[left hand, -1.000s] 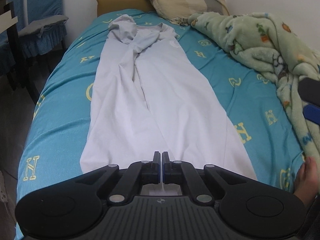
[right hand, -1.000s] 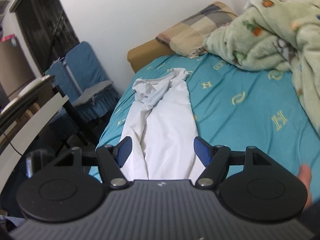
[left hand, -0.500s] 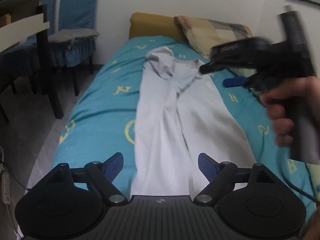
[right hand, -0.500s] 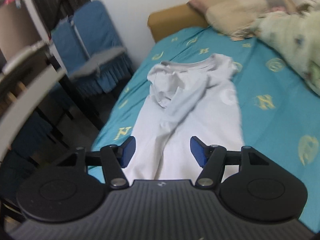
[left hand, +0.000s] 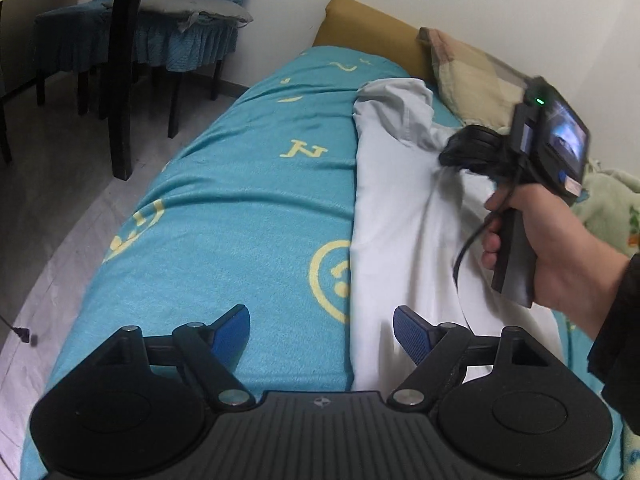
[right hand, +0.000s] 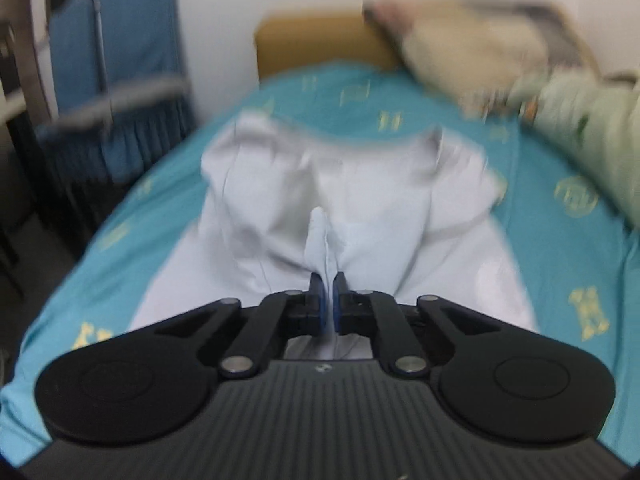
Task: Fold clothes
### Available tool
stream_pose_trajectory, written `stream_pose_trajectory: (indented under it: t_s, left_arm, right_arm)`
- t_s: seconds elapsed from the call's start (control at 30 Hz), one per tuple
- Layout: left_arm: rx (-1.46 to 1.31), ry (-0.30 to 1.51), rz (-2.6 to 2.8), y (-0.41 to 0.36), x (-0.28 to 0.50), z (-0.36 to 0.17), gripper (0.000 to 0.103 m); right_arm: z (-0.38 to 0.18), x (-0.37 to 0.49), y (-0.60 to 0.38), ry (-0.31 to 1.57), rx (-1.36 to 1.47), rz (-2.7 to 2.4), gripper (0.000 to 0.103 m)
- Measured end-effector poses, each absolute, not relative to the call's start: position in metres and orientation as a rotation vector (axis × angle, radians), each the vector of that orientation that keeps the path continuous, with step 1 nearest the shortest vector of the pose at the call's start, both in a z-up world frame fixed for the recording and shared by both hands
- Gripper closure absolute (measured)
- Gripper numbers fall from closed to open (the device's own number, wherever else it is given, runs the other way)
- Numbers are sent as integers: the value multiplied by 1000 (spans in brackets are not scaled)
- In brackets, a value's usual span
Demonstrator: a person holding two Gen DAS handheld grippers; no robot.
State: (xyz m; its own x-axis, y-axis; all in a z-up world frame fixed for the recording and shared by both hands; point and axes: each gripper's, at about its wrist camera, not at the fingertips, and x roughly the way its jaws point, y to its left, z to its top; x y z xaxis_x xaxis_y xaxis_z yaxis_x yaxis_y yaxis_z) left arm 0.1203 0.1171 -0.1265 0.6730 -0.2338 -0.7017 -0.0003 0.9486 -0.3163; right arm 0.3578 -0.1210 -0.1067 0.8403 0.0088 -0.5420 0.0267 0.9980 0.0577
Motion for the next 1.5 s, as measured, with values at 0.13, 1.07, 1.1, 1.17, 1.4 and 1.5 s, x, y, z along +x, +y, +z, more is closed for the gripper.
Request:
stream_pose_trajectory:
  t_s: [0.13,1.07,1.1,1.17,1.4,1.5]
  left_arm:
    - [-280,826,-154,112,120,-127,22]
    - [-326,1093,-253,93,51,-120,36]
    - [-320,1106,-259,91,47,-120,40]
    - [-307,1133,-270,86,37,-119,49]
    - [-417,1212,-227,98,17,-119,91]
    - [-485,1228,-197,108,11,-118,93]
  right_arm:
    - [-106,356,-152,551,105,-116,96]
    - [-92,-11,-234,902,771,-124,30]
    - [-98,-10,-235,930,783,-135,30]
    - [-107,-9,-236,969,799,-155,29]
    - [-116,-18,-238,996,808,-126,35]
    - [-117,-21,-237,1007,812,-119,51]
